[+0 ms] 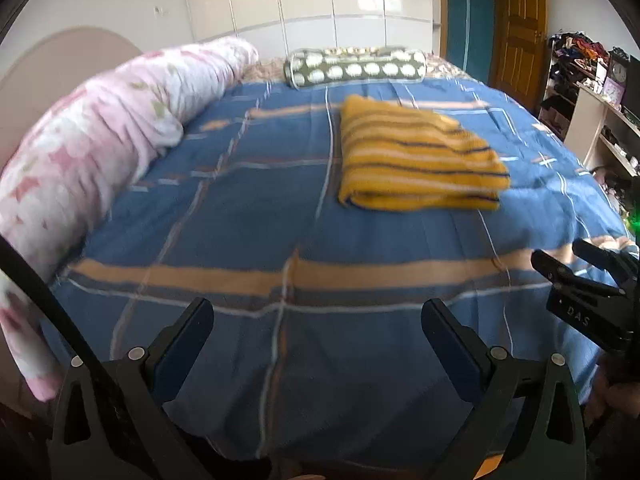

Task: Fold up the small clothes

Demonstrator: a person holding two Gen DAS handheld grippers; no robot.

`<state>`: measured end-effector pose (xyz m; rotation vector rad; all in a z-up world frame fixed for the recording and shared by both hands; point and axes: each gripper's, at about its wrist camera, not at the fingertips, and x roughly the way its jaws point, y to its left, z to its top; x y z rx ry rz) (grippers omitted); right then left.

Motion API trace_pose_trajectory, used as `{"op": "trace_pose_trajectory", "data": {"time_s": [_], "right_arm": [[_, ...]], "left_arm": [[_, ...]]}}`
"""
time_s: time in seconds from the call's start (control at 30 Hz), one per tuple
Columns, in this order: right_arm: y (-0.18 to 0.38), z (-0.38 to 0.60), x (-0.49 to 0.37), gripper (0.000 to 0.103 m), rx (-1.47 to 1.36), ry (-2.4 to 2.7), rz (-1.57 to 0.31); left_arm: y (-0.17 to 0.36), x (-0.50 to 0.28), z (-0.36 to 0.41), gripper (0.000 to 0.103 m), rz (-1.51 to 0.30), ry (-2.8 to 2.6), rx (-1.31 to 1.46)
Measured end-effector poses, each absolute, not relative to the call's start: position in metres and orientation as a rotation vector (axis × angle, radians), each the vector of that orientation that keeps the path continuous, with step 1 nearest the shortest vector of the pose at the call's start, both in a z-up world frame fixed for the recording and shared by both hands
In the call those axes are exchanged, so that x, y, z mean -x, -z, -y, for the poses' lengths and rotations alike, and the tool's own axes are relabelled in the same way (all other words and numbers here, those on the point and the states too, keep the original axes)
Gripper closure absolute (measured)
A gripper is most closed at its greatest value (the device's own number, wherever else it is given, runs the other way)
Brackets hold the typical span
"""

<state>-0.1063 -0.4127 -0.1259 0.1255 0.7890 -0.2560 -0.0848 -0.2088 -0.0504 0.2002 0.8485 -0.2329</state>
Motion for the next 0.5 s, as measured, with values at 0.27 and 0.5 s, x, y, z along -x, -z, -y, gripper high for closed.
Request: {"op": "trace_pose_trajectory", "data": {"time_s": [0.27,0.5], "right_arm": [[0.13,0.401,0.106,0.028,-0.113,0.259,-0.801],[0.131,0.389,0.102,0.027,-0.081,0.257,-0.814]], "left_arm": [[0.061,0.089,0.209,0.0,-0.879,0.244,-0.207],[0.072,0.084,0.202,0.0,-0.928,0.248,-0.183]]}}
